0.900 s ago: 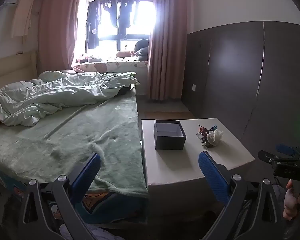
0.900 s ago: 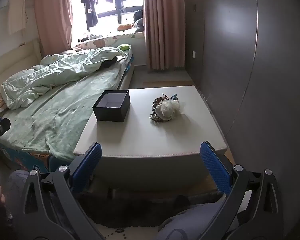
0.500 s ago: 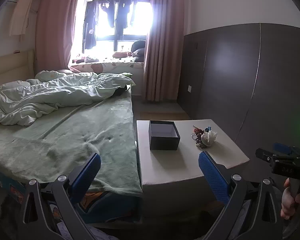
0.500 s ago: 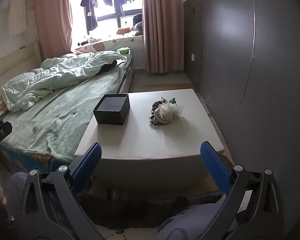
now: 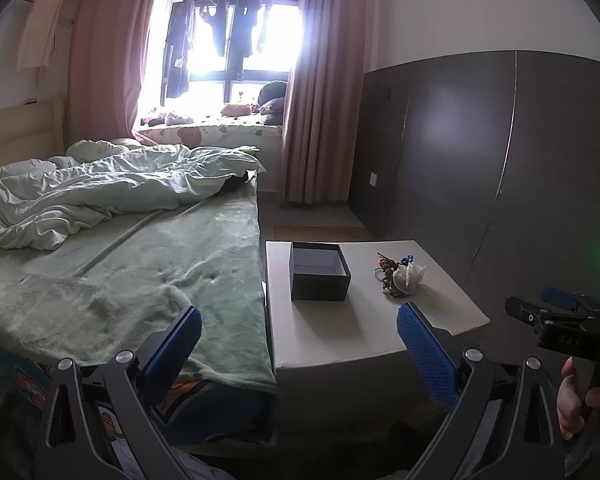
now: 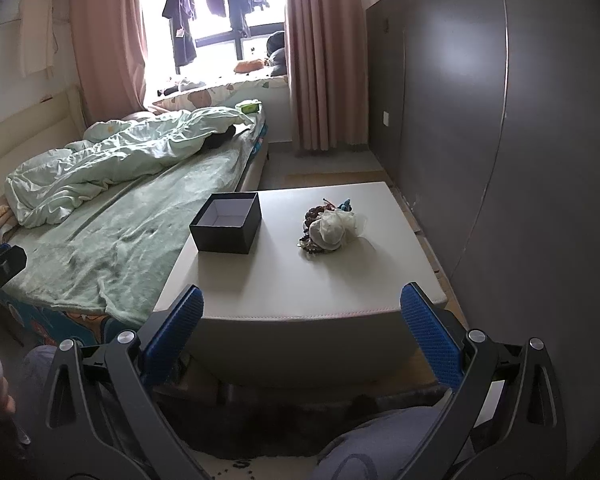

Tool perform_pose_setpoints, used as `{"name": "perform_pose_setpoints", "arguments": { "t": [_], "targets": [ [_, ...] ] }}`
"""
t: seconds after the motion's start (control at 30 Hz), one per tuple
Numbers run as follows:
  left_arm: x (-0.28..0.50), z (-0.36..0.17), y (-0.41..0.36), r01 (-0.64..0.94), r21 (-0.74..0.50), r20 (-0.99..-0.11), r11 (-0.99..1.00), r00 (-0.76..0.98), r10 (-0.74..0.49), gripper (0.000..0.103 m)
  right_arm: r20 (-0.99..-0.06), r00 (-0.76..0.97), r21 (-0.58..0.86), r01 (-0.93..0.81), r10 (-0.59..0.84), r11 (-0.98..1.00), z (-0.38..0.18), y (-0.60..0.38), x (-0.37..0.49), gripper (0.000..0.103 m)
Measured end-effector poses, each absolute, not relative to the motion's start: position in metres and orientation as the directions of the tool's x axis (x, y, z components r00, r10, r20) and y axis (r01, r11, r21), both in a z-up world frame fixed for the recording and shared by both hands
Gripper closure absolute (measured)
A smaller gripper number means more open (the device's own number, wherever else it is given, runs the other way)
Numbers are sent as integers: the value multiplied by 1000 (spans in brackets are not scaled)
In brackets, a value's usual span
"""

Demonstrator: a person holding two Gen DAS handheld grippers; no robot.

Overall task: Organize jewelry
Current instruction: 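Move both tools toward the jewelry pile beside the black box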

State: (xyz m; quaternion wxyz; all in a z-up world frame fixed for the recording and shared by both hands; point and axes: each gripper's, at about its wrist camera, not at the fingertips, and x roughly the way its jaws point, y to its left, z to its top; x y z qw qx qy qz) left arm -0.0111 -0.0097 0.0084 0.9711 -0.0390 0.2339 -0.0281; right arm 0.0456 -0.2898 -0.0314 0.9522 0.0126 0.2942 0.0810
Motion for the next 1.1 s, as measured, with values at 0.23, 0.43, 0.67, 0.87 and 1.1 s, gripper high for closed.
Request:
{"name": "perform_pose_setpoints", "arguments": {
  "t": [0.23, 0.43, 0.67, 0.87, 1.1],
  "targets": [
    [-13, 8, -10, 36, -98, -448, 995, 891, -76, 8, -558, 814, 75, -144, 162, 987, -28, -295, 43, 4],
    [-14, 12, -13, 45, -105, -448, 994, 890, -87, 8, -550, 818, 91, -140, 167, 986, -25, -304, 38, 4],
    [-11, 13, -11, 46, -106, -433, 993, 897, -88, 8, -548, 820, 84, -142, 164, 986, -26, -304, 40, 4],
    [-7, 11, -15, 58, -108, -433, 992, 896, -99, 8, -551, 821, 71, -134, 150, 989, -28, -299, 40, 4],
    [-4, 11, -16, 73, -109, -431, 991, 895, -113, 8, -556, 817, 66, -140, 153, 988, -29, -295, 39, 4]
  ]
}}
